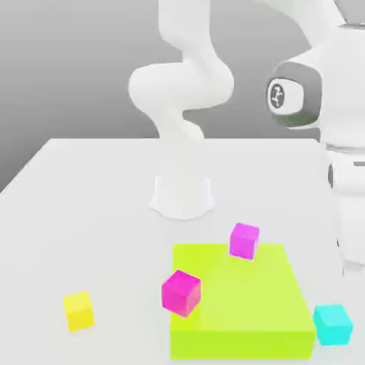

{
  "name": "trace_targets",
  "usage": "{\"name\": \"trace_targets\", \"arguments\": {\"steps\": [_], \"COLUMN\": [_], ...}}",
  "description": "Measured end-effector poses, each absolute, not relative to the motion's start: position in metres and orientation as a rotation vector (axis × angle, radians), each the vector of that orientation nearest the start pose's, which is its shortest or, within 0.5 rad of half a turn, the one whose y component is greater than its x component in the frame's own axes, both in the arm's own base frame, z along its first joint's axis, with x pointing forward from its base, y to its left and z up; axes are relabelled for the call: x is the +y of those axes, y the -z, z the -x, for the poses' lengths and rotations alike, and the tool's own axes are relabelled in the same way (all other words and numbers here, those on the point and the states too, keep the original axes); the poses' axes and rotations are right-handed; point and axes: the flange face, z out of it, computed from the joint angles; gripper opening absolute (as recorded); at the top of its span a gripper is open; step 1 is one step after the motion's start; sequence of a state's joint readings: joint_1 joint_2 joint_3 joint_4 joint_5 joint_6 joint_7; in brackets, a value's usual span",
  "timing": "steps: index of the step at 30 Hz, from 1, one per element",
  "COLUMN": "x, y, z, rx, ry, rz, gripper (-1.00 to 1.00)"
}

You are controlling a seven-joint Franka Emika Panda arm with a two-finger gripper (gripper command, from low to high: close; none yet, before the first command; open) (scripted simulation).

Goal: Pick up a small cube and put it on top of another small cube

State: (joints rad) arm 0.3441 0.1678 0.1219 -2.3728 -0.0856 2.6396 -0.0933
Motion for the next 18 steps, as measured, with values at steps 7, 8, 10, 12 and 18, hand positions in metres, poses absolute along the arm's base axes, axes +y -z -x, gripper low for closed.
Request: {"name": "trace_targets", "arguments": {"steps": [7,8,10,12,18], "x": [0.261,0.26,0.26,0.26,0.261], "y": [-0.152,-0.138,-0.13,-0.13,-0.151], "z": [-0.433,-0.432,-0.432,-0.432,-0.432], "rx": [-1.273,-1.276,-1.277,-1.277,-1.278], "ry": [0.003,0.001,0.001,0.0,-0.002], "rz": [2.872,2.87,2.87,2.87,2.87], "gripper": [0.0,0.0,-1.0,-1.0,-1.0]}}
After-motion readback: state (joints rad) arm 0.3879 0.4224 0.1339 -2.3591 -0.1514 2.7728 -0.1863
